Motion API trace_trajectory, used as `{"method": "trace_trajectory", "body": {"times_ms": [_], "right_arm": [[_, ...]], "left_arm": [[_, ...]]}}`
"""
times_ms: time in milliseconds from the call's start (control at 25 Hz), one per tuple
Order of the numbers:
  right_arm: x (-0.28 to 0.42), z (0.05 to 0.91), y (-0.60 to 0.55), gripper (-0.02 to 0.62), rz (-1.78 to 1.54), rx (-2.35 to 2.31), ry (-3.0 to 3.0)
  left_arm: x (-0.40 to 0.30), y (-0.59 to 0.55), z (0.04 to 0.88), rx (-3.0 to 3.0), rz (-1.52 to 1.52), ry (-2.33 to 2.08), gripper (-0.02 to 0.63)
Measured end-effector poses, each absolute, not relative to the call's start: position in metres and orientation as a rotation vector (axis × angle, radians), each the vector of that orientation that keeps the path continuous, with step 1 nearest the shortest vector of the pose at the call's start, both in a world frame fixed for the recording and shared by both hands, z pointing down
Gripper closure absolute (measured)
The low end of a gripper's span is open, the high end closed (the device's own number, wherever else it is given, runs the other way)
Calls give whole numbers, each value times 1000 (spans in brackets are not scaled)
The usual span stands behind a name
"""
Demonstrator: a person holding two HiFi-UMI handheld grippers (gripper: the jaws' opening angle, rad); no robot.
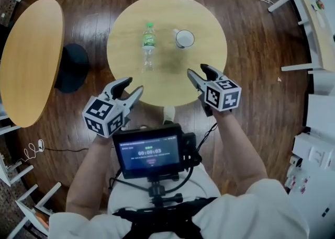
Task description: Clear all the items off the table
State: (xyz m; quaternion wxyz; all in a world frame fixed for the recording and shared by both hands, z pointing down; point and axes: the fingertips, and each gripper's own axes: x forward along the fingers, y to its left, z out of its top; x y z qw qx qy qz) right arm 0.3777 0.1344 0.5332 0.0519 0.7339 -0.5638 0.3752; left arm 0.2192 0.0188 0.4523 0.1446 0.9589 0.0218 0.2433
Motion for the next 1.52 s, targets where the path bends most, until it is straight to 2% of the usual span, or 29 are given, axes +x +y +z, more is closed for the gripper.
{"method": "trace_trajectory", "body": {"times_ms": [400, 640, 920, 1160, 1520], "right_arm": [[457, 548, 86, 334, 1001, 1953, -1909], [485, 560, 54, 334, 1071, 1755, -2021], [482, 575, 29, 337, 1317, 1551, -2255], [475, 583, 26, 337, 1316, 1454, -2307], [448, 576, 60, 341, 1305, 1532, -2324]], "left_arm": [[273, 36, 472, 2728, 736, 104, 422], [327, 52, 485, 2741, 722, 193, 423], [396, 91, 526, 2714, 757, 367, 422], [437, 91, 562, 2655, 809, 338, 422], [417, 78, 573, 2736, 989, 417, 425]]}}
